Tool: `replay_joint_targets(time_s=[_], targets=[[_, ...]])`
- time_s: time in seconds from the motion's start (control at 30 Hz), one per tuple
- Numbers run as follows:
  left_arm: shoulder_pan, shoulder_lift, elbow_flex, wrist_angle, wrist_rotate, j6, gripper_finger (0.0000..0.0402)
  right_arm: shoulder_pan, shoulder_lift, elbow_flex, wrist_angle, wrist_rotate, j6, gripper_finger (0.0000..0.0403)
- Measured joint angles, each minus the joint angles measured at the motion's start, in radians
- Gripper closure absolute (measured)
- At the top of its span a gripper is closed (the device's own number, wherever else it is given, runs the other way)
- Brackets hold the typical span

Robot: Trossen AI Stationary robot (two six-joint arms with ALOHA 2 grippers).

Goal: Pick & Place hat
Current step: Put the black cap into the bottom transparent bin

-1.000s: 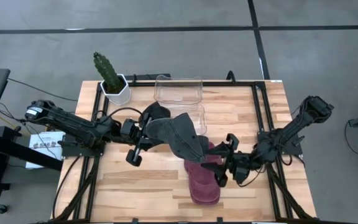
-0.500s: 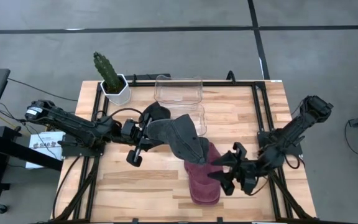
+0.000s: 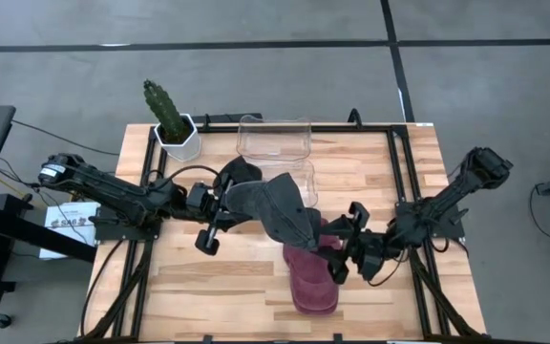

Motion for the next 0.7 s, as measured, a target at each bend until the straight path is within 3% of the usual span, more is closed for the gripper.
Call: replay_joint_targets(time_s=[0.13, 0.3, 0.5, 0.7], targets=[[0.004, 0.0, 0.0, 0.0, 0.0, 0.0, 0.0387, -0.023, 0.0, 0.036, -0.024, -0.011, 0.043, 0.0226], [0.023, 0.0, 0.0, 0.001, 0.0, 0.0, 0.0387, -0.049, 0.0, 0.107, -0.163, -0.023, 0.084, 0.0377], [0.047, -0.006, 0.0, 0.001, 0.004, 0.065, 0.0373, -0.055, 0.0, 0.207, -0.29, 0.009, 0.106, 0.0399], [0.092, -0.057, 0.0, -0.003, 0.001, 0.09, 0.0314, -0.097, 0.0, 0.348, -0.469, 0.057, 0.112, 0.0401]])
